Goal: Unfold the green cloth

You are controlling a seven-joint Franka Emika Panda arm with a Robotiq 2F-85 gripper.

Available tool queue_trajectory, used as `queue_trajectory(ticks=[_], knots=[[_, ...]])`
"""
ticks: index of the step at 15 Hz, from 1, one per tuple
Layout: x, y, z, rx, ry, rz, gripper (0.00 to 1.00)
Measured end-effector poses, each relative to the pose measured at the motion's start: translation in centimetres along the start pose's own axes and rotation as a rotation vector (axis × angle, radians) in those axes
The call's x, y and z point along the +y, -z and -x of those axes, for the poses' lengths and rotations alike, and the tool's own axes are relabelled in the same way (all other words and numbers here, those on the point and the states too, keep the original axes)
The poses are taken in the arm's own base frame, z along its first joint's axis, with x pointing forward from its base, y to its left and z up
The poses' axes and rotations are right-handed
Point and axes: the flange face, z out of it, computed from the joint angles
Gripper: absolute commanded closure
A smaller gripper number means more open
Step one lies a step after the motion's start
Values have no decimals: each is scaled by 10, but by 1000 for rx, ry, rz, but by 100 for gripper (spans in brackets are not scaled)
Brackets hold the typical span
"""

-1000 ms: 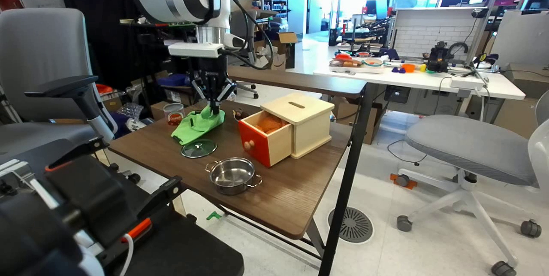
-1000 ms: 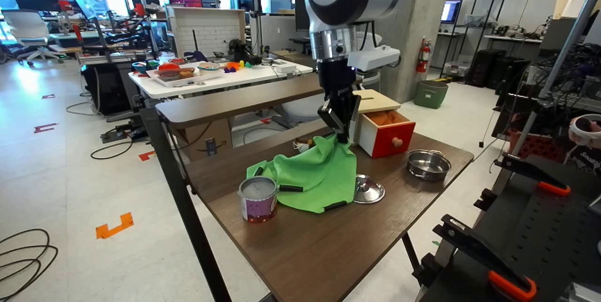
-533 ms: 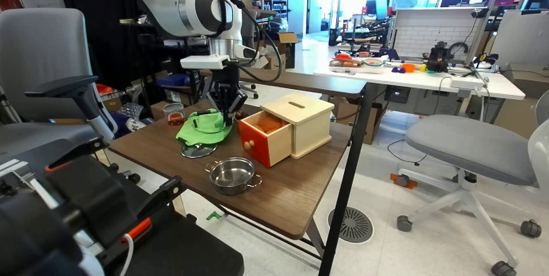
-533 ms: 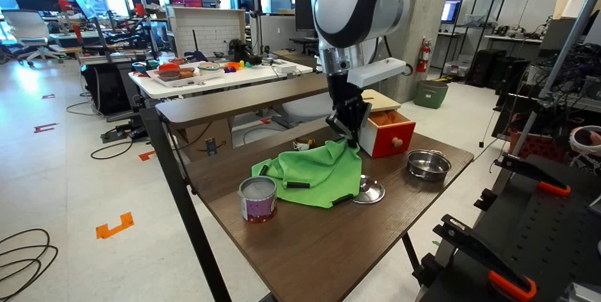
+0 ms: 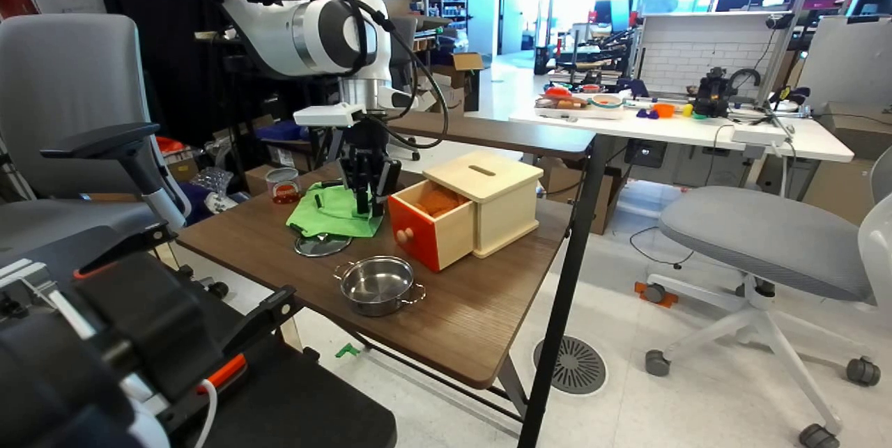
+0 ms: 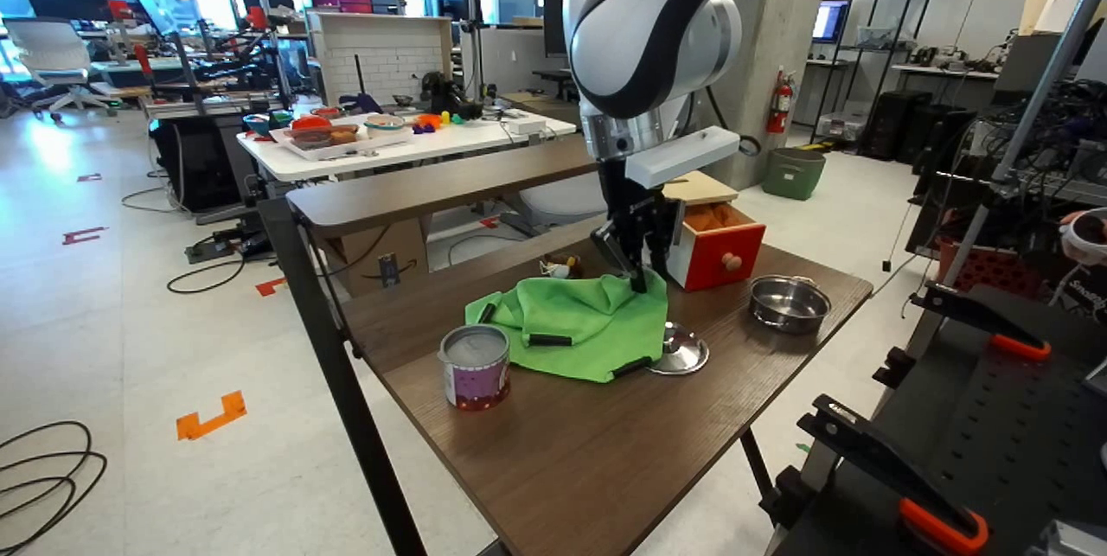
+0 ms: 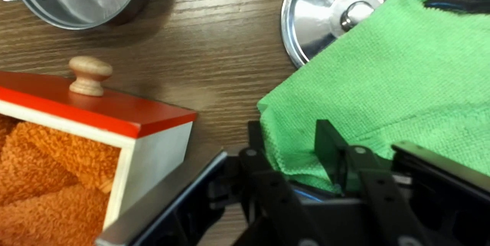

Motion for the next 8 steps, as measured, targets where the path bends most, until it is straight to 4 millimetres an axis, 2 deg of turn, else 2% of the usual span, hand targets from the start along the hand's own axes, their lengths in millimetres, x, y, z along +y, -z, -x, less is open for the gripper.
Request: queue_trajectory(ticks=[4, 6, 8], knots=[[-13, 13, -1, 20, 11, 0, 1], [-24, 33, 3, 45, 28, -6, 0], [-43, 62, 14, 69, 81, -20, 0]])
